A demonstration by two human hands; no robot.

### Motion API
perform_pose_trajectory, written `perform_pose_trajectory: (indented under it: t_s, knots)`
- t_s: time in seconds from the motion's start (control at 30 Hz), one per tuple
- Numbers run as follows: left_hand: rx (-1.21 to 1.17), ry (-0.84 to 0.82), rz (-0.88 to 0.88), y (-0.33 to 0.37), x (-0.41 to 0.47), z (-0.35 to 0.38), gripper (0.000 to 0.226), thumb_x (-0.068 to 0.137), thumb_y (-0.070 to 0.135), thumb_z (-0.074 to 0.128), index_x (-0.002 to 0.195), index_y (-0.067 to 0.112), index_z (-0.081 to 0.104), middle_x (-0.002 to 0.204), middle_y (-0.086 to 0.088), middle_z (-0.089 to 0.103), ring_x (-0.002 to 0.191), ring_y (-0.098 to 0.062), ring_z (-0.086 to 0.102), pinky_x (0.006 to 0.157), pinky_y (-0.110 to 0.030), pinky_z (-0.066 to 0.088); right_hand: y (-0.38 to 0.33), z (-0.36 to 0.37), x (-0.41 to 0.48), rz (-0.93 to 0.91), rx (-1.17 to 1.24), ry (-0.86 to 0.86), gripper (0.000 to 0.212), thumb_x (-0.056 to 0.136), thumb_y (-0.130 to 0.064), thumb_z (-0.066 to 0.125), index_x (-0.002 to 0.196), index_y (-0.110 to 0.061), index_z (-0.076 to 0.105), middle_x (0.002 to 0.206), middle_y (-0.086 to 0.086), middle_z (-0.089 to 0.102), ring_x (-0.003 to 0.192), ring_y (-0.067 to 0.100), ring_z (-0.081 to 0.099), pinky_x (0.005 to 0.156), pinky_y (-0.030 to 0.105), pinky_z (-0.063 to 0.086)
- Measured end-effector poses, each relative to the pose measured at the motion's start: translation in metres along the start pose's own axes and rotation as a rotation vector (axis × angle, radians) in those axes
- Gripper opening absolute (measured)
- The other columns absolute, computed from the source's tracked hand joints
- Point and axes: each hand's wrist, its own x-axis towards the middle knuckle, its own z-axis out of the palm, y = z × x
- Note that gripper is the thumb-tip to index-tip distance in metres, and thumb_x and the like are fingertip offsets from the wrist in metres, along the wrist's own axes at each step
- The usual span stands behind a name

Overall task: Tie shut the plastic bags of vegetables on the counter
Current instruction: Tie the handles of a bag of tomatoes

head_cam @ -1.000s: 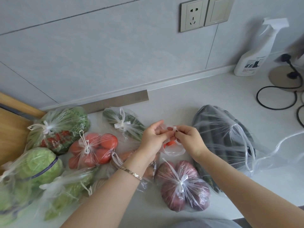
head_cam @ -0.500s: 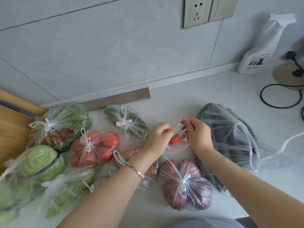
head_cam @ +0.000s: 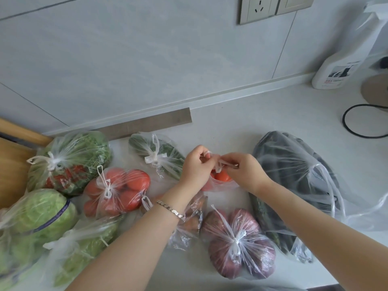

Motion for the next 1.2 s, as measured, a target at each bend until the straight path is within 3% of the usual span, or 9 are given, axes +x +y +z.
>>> perform_pose_trajectory:
  t_s: [0.1,0.2,0.4,0.53,0.73,0.87,1.07,1.13,1.2]
  knots:
    - [-0.213,-0.132,-0.15,0.003,0.005,0.0,0.03,0.086,0.012,0.06,0.064,0.015,0.039,0.058,0.001,0.06,0.058,-0.012,0.055,0.063,-0.018,0.046,0.003,-0.003,0.002,0.007,0.26,0.041,0.033,0.08,0.005,0.057,0.095,-0.023,0.065,0.082,-0.003,0.07,0.074,0.01,0.065,0.073,0.021,0.052]
    - [-0.449,-0.233,-0.351,0.003,0.011,0.003,0.023,0.089,0.007,0.055,0.067,0.01,0.049,0.051,0.005,0.059,0.057,-0.012,0.056,0.067,-0.022,0.047,0.009,-0.001,0.006,-0.092,0.373,0.074,0.037,0.075,0.007,0.067,0.08,-0.03,0.068,0.07,-0.019,0.069,0.072,-0.006,0.064,0.072,0.009,0.05]
    - [-0.669,-0.366,-0.496,0.0,0.016,-0.002,0.017,0.09,0.006,0.051,0.075,0.004,0.059,0.071,-0.011,0.054,0.068,-0.019,0.054,0.075,-0.028,0.047,0.019,-0.004,0.021,-0.297,0.076,0.184,0.003,0.077,-0.005,0.07,0.08,-0.006,0.07,0.076,-0.02,0.055,0.071,-0.01,0.057,0.064,0.005,0.043]
    - [-0.632,-0.366,-0.491,0.008,0.031,-0.013,0.027,0.086,0.002,0.05,0.06,0.009,0.051,0.062,-0.007,0.048,0.064,-0.02,0.048,0.07,-0.031,0.042,0.015,-0.017,0.028,-0.281,0.018,0.036,0.014,0.086,-0.017,0.058,0.072,-0.013,0.057,0.083,-0.006,0.05,0.078,-0.001,0.05,0.072,0.007,0.04]
    - [0.567,-0.211,0.181,-0.017,0.058,-0.059,0.038,0.087,0.023,0.054,0.058,-0.003,0.057,0.076,-0.007,0.053,0.082,-0.021,0.045,0.077,-0.031,0.033,0.026,-0.031,0.028,0.101,0.172,0.05,0.032,0.082,-0.016,0.05,0.052,-0.006,0.046,0.077,0.001,0.05,0.071,0.012,0.047,0.066,0.016,0.035]
    - [1.158,-0.041,0.626,-0.065,0.057,-0.087,0.041,0.084,0.038,0.045,0.055,0.013,0.06,0.07,0.0,0.056,0.081,-0.019,0.038,0.074,-0.031,0.028,0.053,-0.021,0.013,0.236,-0.324,-0.028,0.041,0.08,-0.028,0.054,0.046,-0.012,0.038,0.067,0.0,0.046,0.061,0.02,0.045,0.055,0.03,0.034]
    - [1.327,-0.05,0.361,-0.082,0.037,-0.081,0.023,0.077,0.032,0.07,0.06,0.016,0.065,0.068,0.002,0.054,0.074,-0.024,0.05,0.069,-0.035,0.039,0.06,-0.031,0.011,0.309,-0.607,-0.01,0.041,0.082,-0.034,0.052,0.046,-0.018,0.042,0.062,-0.003,0.047,0.057,0.017,0.046,0.052,0.026,0.032]
    - [1.131,-0.037,0.15,-0.062,0.036,-0.074,0.034,0.086,0.03,0.059,0.058,0.013,0.059,0.064,0.004,0.049,0.072,-0.022,0.048,0.071,-0.034,0.043,0.055,-0.039,0.013,0.312,-0.376,-0.009,0.039,0.084,-0.028,0.053,0.052,-0.011,0.04,0.06,0.005,0.043,0.052,0.016,0.037,0.053,0.028,0.029]
    - [0.536,0.014,-0.172,-0.034,0.036,-0.071,0.038,0.091,0.025,0.053,0.056,0.012,0.052,0.058,0.001,0.046,0.061,-0.018,0.047,0.065,-0.026,0.044,0.041,-0.048,0.014,0.297,-0.032,-0.022,0.032,0.088,-0.021,0.053,0.062,-0.002,0.051,0.063,0.009,0.043,0.057,0.016,0.037,0.057,0.029,0.032]
